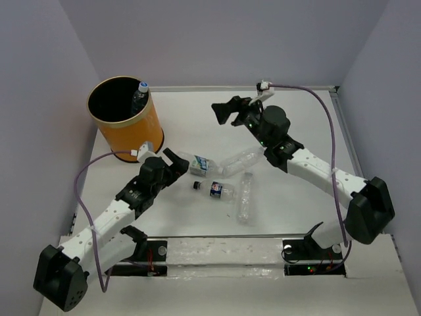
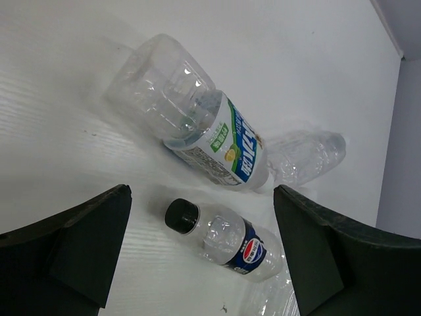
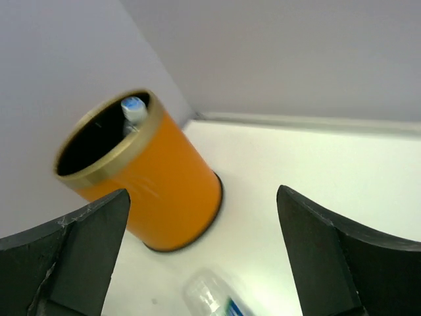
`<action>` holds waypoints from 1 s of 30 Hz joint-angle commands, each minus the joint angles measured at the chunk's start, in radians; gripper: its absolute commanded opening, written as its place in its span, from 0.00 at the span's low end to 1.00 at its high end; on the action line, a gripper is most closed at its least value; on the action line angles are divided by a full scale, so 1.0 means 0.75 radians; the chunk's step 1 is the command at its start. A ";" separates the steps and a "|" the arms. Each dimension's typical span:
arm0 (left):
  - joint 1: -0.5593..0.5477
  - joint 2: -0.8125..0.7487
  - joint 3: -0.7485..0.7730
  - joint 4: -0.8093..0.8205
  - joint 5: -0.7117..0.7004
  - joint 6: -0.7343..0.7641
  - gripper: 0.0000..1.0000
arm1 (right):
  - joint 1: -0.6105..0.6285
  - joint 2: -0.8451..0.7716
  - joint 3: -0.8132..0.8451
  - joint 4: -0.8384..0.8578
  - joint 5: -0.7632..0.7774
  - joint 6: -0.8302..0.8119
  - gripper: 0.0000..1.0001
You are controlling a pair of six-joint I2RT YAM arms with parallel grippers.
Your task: Put the plastic bottles in the bin
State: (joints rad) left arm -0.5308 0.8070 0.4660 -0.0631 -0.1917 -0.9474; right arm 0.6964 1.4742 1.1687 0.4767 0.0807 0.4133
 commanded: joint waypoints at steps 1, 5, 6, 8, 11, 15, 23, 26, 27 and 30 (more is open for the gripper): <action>-0.004 0.210 0.072 0.262 0.020 -0.027 0.99 | -0.022 -0.147 -0.236 -0.353 -0.075 -0.005 1.00; -0.004 0.431 0.200 0.279 0.031 -0.009 0.99 | -0.022 -0.325 -0.490 -0.464 -0.060 -0.028 1.00; -0.004 0.470 0.221 0.266 0.027 -0.007 0.99 | -0.022 -0.360 -0.535 -0.466 -0.069 -0.019 1.00; -0.006 0.572 0.250 0.256 0.029 -0.003 0.99 | -0.035 -0.431 -0.627 -0.472 -0.097 -0.011 1.00; -0.004 0.670 0.307 0.254 0.025 -0.017 0.99 | -0.035 -0.489 -0.672 -0.472 -0.171 -0.005 1.00; -0.004 0.754 0.409 0.228 -0.035 0.015 0.99 | -0.035 -0.528 -0.709 -0.476 -0.216 -0.034 1.00; -0.004 0.914 0.507 0.193 -0.117 0.060 0.99 | -0.035 -0.569 -0.744 -0.505 -0.169 -0.036 1.00; 0.000 0.981 0.552 0.189 -0.141 0.093 0.99 | -0.035 -0.560 -0.746 -0.543 -0.118 -0.028 1.00; 0.000 0.996 0.565 0.188 -0.141 0.103 0.99 | -0.035 -0.560 -0.750 -0.546 -0.116 -0.019 1.00; -0.002 1.043 0.600 0.188 -0.155 0.128 0.98 | -0.035 -0.565 -0.758 -0.546 -0.114 -0.011 1.00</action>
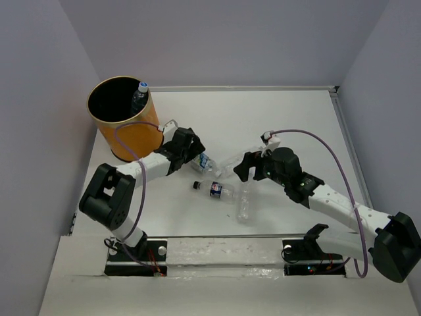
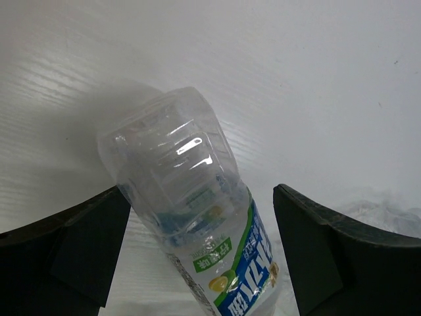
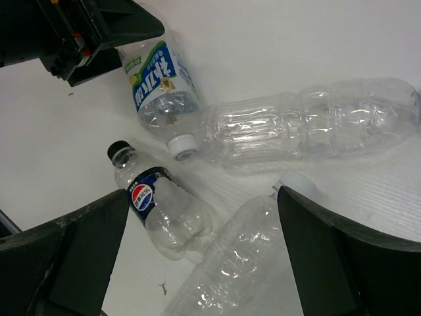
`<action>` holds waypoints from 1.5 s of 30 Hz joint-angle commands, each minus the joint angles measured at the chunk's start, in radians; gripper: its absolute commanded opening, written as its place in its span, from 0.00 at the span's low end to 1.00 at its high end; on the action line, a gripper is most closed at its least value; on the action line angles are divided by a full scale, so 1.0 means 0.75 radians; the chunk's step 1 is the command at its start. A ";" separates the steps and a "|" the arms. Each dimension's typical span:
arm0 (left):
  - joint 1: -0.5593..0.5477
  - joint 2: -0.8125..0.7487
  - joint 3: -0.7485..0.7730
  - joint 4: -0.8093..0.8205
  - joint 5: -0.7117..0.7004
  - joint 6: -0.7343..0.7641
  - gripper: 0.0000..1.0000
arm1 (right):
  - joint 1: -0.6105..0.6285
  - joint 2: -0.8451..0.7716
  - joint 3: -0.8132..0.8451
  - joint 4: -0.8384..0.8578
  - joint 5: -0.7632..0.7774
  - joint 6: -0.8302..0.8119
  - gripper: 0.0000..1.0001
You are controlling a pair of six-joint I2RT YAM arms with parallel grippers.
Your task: Put the plastic bottles in the bin
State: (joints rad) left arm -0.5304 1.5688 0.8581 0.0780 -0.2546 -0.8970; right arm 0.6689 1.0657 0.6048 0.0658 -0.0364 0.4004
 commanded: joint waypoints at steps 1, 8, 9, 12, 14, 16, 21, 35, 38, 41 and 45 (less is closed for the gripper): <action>0.000 0.045 0.087 0.000 -0.078 0.069 0.97 | 0.002 -0.018 -0.009 0.004 0.040 0.006 1.00; 0.002 0.113 0.132 -0.008 -0.106 0.116 0.88 | 0.002 -0.006 -0.007 0.002 0.089 -0.002 1.00; 0.002 0.119 0.132 -0.008 -0.121 0.130 0.86 | 0.002 -0.006 -0.009 0.004 0.094 -0.004 1.00; 0.000 0.138 0.146 -0.014 -0.157 0.163 0.77 | 0.002 -0.024 -0.017 0.012 0.114 -0.006 1.00; 0.000 0.146 0.157 -0.026 -0.190 0.186 0.74 | 0.002 -0.040 -0.025 0.019 0.130 -0.010 1.00; 0.000 0.142 0.171 -0.041 -0.233 0.212 0.70 | 0.002 -0.059 -0.037 0.027 0.157 -0.014 1.00; 0.002 0.070 0.214 -0.035 -0.288 0.261 0.57 | 0.002 -0.083 -0.058 0.039 0.208 -0.014 1.00; 0.000 -0.441 0.390 -0.024 -0.106 0.373 0.55 | 0.002 -0.124 -0.099 0.070 0.325 0.031 1.00; 0.002 -0.531 0.543 -0.102 -0.210 0.447 0.55 | 0.002 -0.134 -0.107 0.078 0.329 0.029 1.00; 0.022 -0.574 0.688 -0.194 -0.435 0.596 0.55 | 0.002 -0.143 -0.115 0.086 0.325 0.033 1.00; 0.191 -0.593 0.717 -0.164 -0.632 0.742 0.55 | 0.002 -0.159 -0.121 0.094 0.312 0.037 1.00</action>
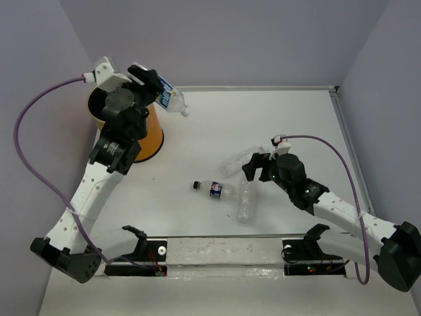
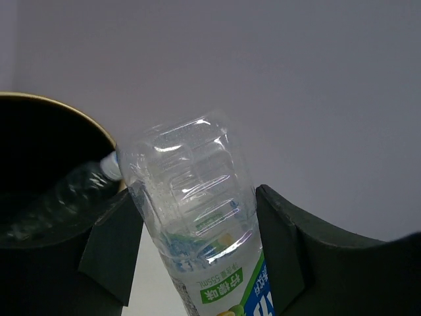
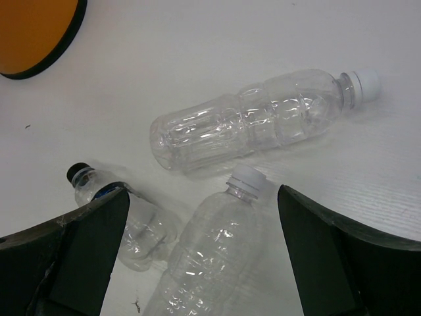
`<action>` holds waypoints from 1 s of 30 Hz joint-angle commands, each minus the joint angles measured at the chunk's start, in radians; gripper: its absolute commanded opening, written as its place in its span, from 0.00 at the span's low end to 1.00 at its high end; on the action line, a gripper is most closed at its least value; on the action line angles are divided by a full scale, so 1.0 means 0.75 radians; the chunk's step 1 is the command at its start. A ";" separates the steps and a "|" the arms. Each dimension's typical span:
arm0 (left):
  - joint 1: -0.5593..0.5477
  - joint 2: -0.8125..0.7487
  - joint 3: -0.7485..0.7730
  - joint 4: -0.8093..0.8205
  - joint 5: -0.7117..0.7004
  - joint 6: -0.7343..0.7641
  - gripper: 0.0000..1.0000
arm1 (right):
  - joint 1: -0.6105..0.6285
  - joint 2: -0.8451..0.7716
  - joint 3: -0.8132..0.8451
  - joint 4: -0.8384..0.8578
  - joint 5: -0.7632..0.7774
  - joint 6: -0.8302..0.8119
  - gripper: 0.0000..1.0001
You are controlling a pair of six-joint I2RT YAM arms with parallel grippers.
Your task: Put the plastic bottles in the bin
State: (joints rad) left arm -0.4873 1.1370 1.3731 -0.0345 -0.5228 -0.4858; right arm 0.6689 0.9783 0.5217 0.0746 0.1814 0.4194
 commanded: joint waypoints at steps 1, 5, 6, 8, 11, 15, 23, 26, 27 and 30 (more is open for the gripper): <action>0.262 -0.013 0.008 0.021 -0.289 0.198 0.55 | 0.002 -0.046 -0.012 0.085 0.018 0.011 1.00; 0.500 0.087 0.020 0.069 -0.238 0.153 0.55 | 0.002 -0.049 -0.023 0.095 -0.007 0.009 1.00; 0.561 0.118 0.061 0.067 -0.264 0.157 0.55 | 0.002 -0.053 -0.025 0.095 -0.009 0.011 1.00; 0.627 0.185 0.110 0.056 -0.266 0.155 0.55 | 0.002 -0.057 -0.031 0.097 -0.009 0.011 1.00; 0.635 0.249 0.153 0.197 -0.407 0.303 0.55 | 0.002 -0.055 -0.031 0.107 -0.019 0.007 1.00; 0.635 0.335 0.155 0.424 -0.595 0.569 0.55 | 0.002 -0.036 -0.031 0.113 -0.029 0.007 1.00; 0.599 0.392 -0.004 0.723 -0.587 0.777 0.71 | 0.002 -0.028 -0.033 0.121 -0.025 0.005 1.00; 0.544 0.376 -0.013 0.733 -0.587 0.823 0.95 | 0.002 -0.022 -0.033 0.126 -0.025 0.005 1.00; 0.499 0.368 0.002 0.733 -0.587 0.840 0.99 | 0.002 -0.018 -0.033 0.126 -0.027 0.007 1.00; 0.382 0.327 0.018 0.731 -0.618 0.920 0.99 | 0.002 -0.016 -0.029 0.128 -0.025 0.009 1.00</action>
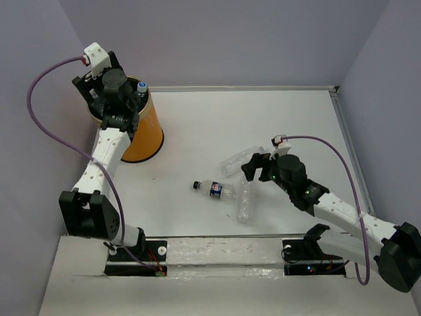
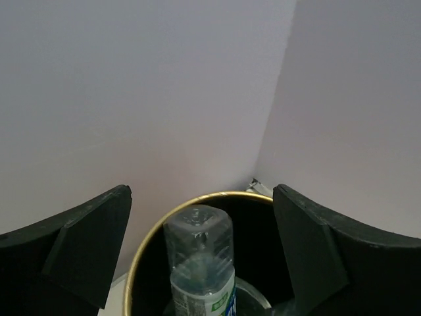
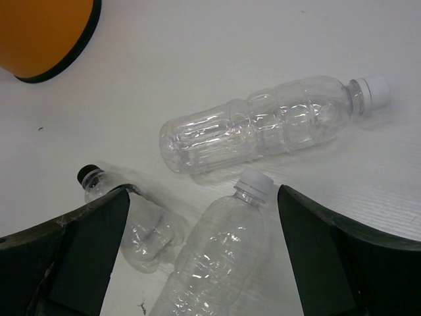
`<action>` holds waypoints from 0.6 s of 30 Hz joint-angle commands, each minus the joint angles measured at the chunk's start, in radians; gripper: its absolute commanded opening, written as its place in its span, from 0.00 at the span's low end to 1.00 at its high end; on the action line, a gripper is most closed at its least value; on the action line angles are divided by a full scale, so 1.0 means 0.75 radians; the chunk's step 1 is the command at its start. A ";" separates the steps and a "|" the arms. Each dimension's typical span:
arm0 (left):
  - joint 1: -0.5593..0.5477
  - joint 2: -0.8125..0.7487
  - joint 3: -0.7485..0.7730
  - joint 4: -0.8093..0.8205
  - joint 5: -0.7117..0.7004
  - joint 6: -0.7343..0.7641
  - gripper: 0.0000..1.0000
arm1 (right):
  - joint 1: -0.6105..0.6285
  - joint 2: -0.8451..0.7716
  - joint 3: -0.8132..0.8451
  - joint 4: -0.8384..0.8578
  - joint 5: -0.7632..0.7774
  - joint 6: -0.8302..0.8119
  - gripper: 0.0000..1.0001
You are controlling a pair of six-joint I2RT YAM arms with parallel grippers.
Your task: Put the plastic bottles in the bin
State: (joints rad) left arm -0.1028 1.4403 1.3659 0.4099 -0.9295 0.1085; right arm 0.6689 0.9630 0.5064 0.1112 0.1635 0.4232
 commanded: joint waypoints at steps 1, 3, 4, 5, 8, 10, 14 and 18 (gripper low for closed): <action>-0.167 -0.094 0.034 0.135 -0.078 0.144 0.99 | 0.002 0.002 -0.010 0.079 0.003 0.006 1.00; -0.251 -0.157 0.024 0.110 -0.090 0.172 0.99 | 0.002 -0.002 -0.015 0.081 0.019 0.012 1.00; -0.345 -0.204 0.018 0.025 -0.082 0.156 0.99 | 0.002 -0.010 -0.017 0.081 0.027 0.014 1.00; -0.394 -0.227 0.018 -0.049 -0.064 0.124 0.99 | 0.002 -0.016 -0.021 0.077 0.038 0.017 1.00; -0.540 -0.331 -0.009 -0.423 0.274 -0.134 0.98 | 0.002 -0.065 -0.039 0.077 0.103 0.039 1.00; -0.560 -0.382 -0.131 -0.505 0.755 -0.314 0.95 | 0.002 -0.108 -0.066 0.075 0.177 0.055 1.00; -0.660 -0.352 -0.279 -0.510 1.204 -0.419 0.94 | 0.002 -0.237 -0.107 0.036 0.297 0.090 0.96; -0.813 -0.172 -0.238 -0.526 1.264 -0.366 0.95 | 0.002 -0.329 -0.062 -0.136 0.310 0.119 0.95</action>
State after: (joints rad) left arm -0.6090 1.1660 1.1893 0.0799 -0.2062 -0.1341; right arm 0.6689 0.7647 0.4282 0.0807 0.3298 0.4793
